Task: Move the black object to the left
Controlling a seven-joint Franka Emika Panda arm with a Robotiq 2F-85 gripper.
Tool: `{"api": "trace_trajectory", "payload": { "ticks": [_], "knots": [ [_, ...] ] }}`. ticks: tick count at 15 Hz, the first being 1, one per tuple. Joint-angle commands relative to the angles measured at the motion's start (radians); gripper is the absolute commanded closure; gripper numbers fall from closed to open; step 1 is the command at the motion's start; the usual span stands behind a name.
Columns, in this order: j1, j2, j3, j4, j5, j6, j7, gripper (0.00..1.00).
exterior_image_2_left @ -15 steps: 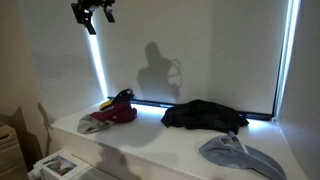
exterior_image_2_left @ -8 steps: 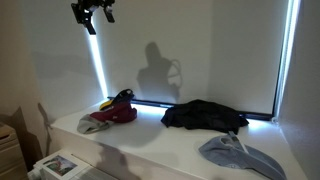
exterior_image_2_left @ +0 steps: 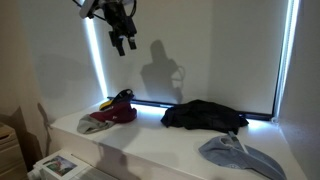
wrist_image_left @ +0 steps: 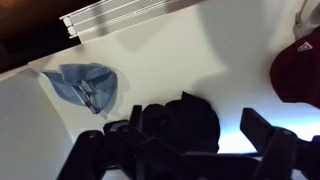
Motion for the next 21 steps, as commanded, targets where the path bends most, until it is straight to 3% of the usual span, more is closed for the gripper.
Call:
{"api": "trace_trajectory", "payload": {
  "ticks": [1, 6, 8, 9, 12, 17, 21],
  "knots": [
    [-0.023, 0.25, -0.054, 0.192, 0.044, -0.014, 0.102, 0.0],
    [-0.045, 0.583, -0.136, 0.448, 0.183, -0.085, 0.2, 0.0],
    [-0.066, 0.603, -0.119, 0.506, 0.296, -0.207, 0.126, 0.0],
    [-0.034, 0.569, -0.15, 0.407, 0.23, -0.088, 0.167, 0.0],
    [-0.042, 0.611, -0.144, 0.485, 0.278, -0.167, 0.144, 0.0],
    [-0.065, 0.67, -0.138, 0.5, 0.455, 0.016, 0.325, 0.0],
    [-0.073, 0.786, -0.165, 0.555, 0.491, 0.214, 0.468, 0.0]
  ]
}}
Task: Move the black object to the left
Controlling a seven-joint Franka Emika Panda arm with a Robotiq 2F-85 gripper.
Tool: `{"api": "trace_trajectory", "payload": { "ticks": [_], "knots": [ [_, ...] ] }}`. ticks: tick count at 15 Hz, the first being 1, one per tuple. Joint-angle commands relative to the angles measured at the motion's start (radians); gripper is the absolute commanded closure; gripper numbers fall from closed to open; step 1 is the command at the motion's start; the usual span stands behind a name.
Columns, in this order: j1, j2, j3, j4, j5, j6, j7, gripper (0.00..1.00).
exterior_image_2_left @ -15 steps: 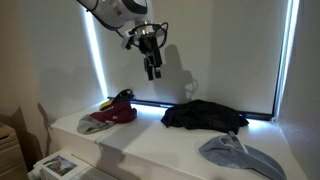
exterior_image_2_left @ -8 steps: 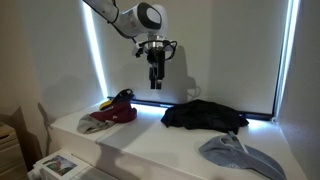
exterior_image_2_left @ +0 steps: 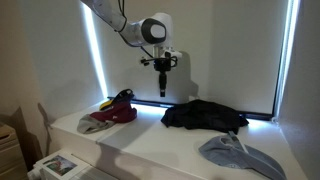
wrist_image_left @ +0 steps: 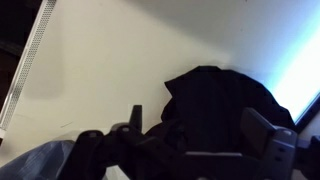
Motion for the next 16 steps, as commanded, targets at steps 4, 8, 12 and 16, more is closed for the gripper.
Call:
{"api": "trace_trajectory", "payload": {
  "ticks": [4, 8, 12, 16],
  "knots": [
    [-0.003, 0.207, -0.064, 0.142, 0.009, 0.228, 0.294, 0.0],
    [-0.016, 0.203, -0.046, 0.126, -0.004, 0.227, 0.281, 0.0],
    [-0.026, 0.299, -0.031, 0.233, 0.018, 0.202, 0.346, 0.0],
    [-0.006, 0.475, -0.046, 0.397, -0.02, 0.106, 0.497, 0.0]
  ]
}}
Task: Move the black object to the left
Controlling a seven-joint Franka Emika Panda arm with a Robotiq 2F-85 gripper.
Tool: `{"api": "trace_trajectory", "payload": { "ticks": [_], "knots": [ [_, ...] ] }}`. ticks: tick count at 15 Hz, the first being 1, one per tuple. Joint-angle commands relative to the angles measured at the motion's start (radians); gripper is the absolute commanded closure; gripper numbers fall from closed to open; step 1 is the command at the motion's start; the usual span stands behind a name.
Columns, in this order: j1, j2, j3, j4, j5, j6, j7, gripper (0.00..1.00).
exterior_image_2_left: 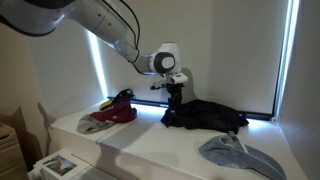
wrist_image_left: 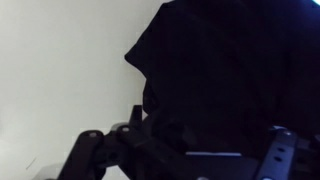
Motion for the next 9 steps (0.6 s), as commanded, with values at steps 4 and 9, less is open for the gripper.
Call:
{"api": "trace_trajectory", "payload": {
  "ticks": [4, 9],
  "knots": [
    [-0.005, 0.14, 0.011, 0.126, -0.026, -0.03, 0.088, 0.0],
    [-0.006, 0.149, 0.011, 0.145, -0.028, -0.05, 0.092, 0.46]
  ]
}}
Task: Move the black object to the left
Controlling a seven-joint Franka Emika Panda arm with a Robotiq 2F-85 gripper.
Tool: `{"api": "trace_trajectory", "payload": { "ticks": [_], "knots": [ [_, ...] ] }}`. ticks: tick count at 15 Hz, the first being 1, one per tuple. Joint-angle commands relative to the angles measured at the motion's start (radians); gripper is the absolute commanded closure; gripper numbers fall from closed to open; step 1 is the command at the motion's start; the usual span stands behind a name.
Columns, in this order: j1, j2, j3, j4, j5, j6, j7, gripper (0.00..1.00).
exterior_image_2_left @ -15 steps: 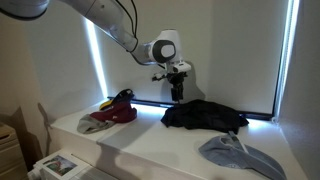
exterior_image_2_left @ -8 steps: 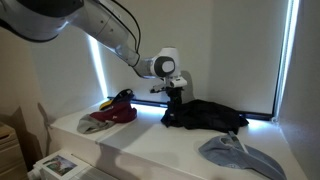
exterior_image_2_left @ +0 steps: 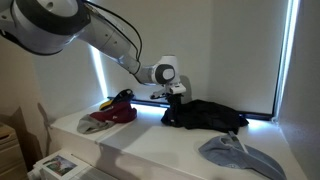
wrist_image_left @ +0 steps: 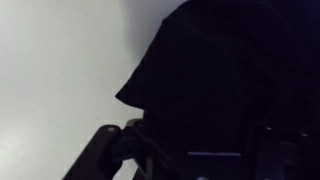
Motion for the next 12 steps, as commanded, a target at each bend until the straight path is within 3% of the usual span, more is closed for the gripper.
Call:
{"api": "trace_trajectory", "payload": {
  "ticks": [1, 7, 9, 12],
  "knots": [
    [-0.01, 0.007, 0.013, 0.019, -0.019, -0.026, 0.013, 0.52],
    [-0.006, 0.002, -0.007, 0.087, -0.08, -0.143, 0.025, 0.95],
    [-0.016, -0.055, 0.004, 0.081, -0.067, -0.168, -0.031, 1.0],
    [-0.014, -0.189, 0.003, 0.012, -0.061, -0.093, -0.108, 0.99]
  ]
}}
